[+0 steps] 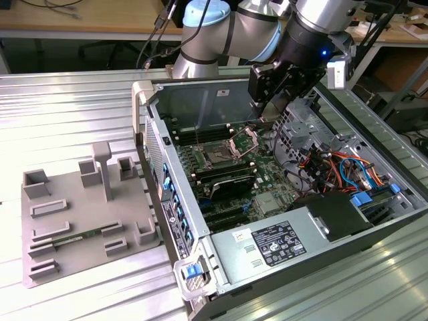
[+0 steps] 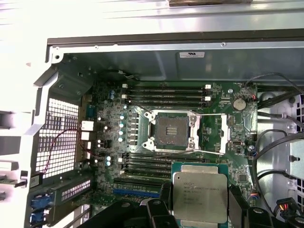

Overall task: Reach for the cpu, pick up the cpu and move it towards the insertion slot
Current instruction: 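Pick up the cpu and move it towards the insertion slot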

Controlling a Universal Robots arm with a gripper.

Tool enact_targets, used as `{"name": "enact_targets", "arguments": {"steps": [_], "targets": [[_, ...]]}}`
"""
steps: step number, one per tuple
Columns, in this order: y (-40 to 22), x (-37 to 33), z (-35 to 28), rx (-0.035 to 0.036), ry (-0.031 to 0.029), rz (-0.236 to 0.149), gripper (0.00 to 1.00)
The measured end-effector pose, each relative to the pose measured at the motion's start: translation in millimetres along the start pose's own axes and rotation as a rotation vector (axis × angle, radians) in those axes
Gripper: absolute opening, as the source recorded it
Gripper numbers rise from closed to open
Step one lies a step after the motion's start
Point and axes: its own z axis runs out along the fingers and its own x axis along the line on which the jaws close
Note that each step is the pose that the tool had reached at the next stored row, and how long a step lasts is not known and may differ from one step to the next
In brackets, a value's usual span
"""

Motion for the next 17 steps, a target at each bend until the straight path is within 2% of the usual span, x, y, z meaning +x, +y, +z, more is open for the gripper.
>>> {"name": "enact_targets", "arguments": {"steps": [17], "targets": [[3.8,-0.2,5.2,0.0,0.0,0.0,0.55]]}}
